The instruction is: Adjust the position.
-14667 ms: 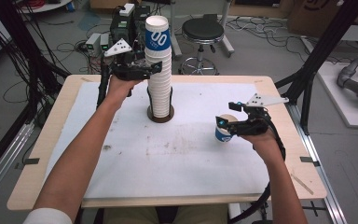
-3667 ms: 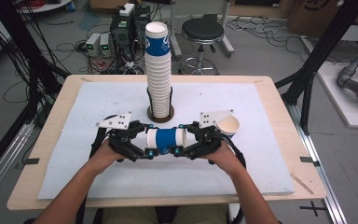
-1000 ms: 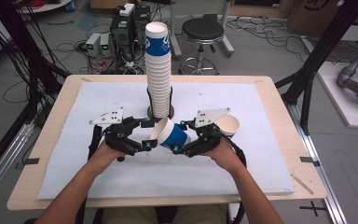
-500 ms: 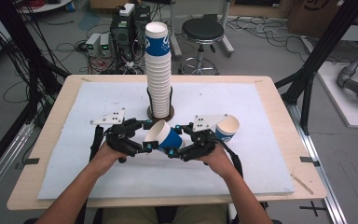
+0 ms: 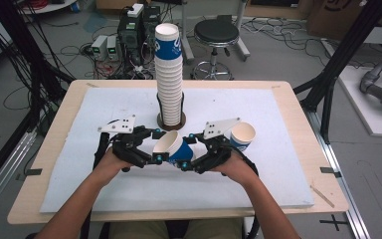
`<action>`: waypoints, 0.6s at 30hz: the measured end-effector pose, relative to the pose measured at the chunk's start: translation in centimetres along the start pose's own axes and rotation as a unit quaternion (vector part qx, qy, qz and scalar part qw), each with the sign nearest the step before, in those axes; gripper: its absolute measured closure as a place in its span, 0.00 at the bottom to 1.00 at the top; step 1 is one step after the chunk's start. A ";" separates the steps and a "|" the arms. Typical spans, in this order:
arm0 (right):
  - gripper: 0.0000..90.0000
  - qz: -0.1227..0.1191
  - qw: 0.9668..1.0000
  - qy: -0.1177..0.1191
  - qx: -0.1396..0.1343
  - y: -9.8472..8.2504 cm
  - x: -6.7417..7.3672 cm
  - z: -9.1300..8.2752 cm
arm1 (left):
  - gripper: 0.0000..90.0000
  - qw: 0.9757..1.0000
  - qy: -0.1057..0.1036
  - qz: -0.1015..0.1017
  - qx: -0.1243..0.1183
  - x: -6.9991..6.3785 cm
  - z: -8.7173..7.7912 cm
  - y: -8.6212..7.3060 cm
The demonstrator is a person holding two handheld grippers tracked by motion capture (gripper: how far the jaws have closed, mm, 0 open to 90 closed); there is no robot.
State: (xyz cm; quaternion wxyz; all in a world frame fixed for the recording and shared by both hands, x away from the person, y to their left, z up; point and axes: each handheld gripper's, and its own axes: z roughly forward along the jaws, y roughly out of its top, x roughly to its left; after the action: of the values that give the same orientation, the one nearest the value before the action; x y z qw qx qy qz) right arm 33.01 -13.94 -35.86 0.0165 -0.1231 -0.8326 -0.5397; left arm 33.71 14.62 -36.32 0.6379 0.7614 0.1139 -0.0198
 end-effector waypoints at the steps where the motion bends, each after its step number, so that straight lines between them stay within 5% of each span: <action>1: 0.21 -0.007 1.000 -0.004 0.009 0.3 0.1 0.0 | 0.25 1.000 0.002 0.001 0.003 0.0 -0.1 0.1; 9: 0.21 -0.061 0.995 -0.019 0.071 1.5 0.4 1.0 | 0.25 0.997 0.025 0.024 0.065 -0.6 0.0 0.9; 18: 0.21 -0.052 0.994 -0.005 0.096 1.3 0.1 2.5 | 0.24 0.995 0.018 0.039 0.094 -0.7 0.4 0.9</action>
State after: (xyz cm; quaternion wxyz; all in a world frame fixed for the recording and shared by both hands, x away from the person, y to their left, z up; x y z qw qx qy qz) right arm 33.48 -11.19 -35.72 -0.0037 -0.0804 -0.8859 -0.4569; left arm 33.21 13.99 -35.43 0.5619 0.8219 0.0931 0.0081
